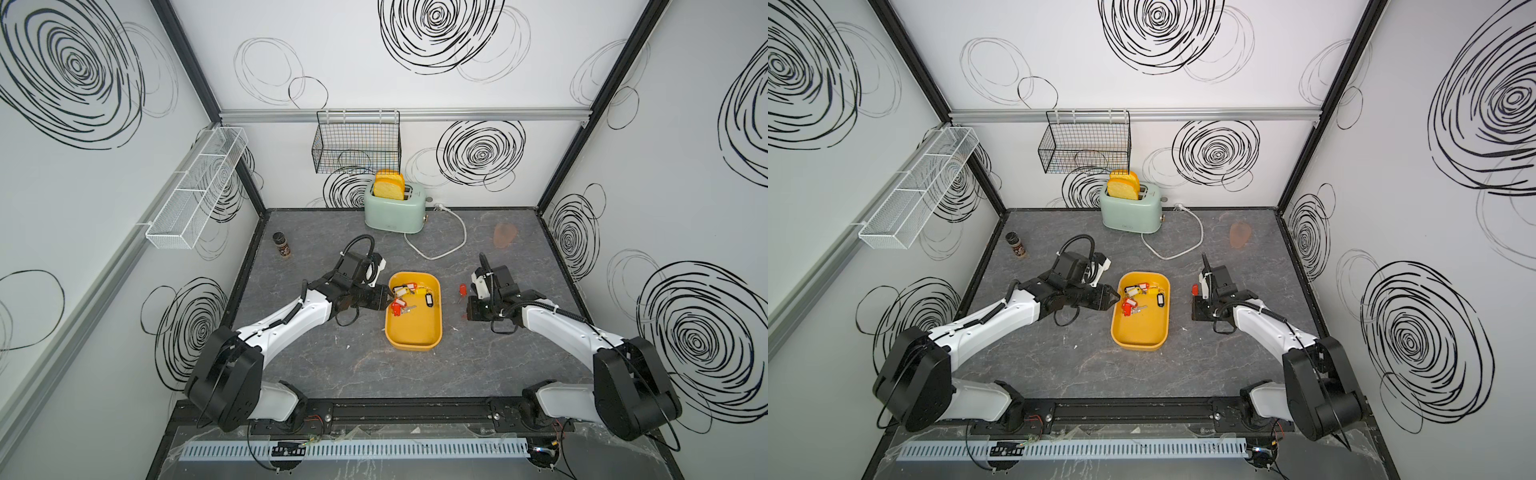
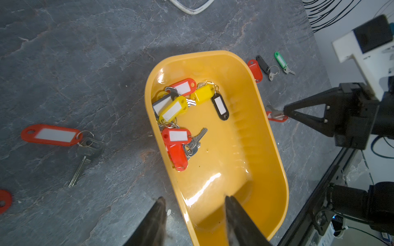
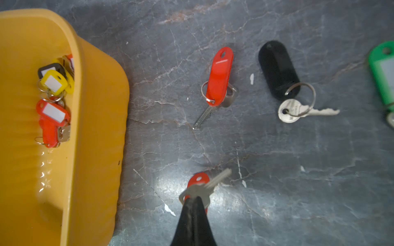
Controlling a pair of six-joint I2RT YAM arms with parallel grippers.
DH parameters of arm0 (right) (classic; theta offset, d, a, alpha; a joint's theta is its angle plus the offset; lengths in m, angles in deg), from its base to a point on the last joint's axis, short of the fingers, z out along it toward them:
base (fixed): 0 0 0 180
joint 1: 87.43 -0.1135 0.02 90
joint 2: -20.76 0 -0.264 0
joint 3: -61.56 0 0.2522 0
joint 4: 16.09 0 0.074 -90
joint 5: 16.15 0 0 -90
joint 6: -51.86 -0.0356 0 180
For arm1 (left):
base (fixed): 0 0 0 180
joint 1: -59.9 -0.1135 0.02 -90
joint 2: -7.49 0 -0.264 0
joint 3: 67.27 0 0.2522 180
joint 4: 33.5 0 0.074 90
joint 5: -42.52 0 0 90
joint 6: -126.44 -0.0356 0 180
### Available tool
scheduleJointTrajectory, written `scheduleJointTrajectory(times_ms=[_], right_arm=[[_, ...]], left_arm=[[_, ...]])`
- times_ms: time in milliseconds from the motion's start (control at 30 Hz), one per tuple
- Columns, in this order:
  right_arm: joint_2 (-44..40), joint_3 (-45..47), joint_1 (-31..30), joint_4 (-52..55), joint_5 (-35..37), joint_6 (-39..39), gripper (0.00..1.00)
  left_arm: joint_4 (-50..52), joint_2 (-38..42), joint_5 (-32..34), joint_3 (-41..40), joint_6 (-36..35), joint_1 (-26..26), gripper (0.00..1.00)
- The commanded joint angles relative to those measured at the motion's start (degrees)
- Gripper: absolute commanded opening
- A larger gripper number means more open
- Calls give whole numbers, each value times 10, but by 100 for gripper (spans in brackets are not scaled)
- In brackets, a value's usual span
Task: Take the keys out of the storage box
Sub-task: Place the key at the center of the board.
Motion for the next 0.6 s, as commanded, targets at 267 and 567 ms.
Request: scheduleJointTrajectory(times_ms=[267,567], right_arm=[[21,23,1,4,1,-22,13],[-16,13,1,22,5,-27,30]], left_arm=[[-16,-4,11,10,-6,4,49],[-17,-4,12,15,-5,3,49]])
